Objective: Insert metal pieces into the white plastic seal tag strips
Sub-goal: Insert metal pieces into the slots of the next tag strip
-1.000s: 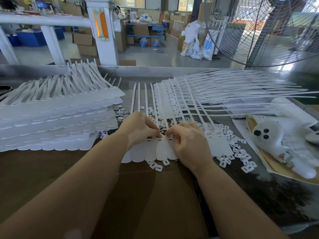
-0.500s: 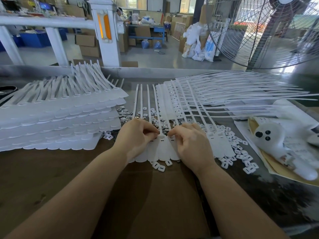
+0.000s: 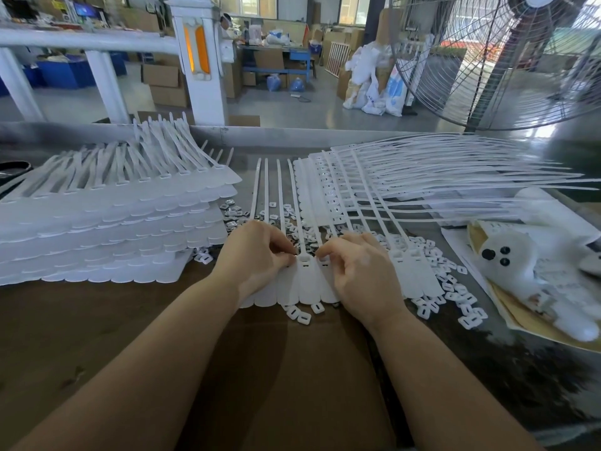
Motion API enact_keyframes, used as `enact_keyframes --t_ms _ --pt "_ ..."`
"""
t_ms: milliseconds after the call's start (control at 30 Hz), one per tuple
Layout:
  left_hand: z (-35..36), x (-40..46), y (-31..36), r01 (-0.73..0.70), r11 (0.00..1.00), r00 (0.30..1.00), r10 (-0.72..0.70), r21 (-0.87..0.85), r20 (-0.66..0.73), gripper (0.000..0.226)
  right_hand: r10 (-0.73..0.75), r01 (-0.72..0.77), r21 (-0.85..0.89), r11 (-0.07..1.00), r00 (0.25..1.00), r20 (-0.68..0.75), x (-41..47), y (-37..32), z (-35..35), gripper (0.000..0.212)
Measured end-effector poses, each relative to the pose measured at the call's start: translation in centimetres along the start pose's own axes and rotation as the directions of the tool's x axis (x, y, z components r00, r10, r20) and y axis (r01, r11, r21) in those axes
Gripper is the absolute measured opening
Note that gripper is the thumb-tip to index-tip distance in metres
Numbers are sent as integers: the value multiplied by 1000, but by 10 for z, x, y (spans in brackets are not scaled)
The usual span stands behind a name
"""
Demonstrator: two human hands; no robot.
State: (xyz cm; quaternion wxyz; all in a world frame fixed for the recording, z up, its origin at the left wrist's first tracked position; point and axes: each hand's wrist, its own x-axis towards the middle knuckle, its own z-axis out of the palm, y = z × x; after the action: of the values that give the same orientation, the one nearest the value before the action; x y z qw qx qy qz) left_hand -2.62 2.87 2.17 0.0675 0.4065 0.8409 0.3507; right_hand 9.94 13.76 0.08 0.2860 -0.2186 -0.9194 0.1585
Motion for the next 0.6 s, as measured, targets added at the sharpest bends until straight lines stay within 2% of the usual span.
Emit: enact_keyframes --t_ms 200,267,333,600 --pt "-6 3 4 35 981 999 -31 -190 25 19 3 -3 -6 1000 1000 16 0 -1 -1 20" --pt "-6 5 8 44 975 997 -30 -218 65 13 0 0 -5 1000 1000 12 0 -1 -1 20" --pt "-6 8 12 39 982 993 -18 -184 114 7 -2 2 -1 1000 1000 6 0 -1 -1 20" --pt "-6 16 21 -15 999 974 4 45 229 13 -15 16 17 1000 999 -36 -1 -1 1 20"
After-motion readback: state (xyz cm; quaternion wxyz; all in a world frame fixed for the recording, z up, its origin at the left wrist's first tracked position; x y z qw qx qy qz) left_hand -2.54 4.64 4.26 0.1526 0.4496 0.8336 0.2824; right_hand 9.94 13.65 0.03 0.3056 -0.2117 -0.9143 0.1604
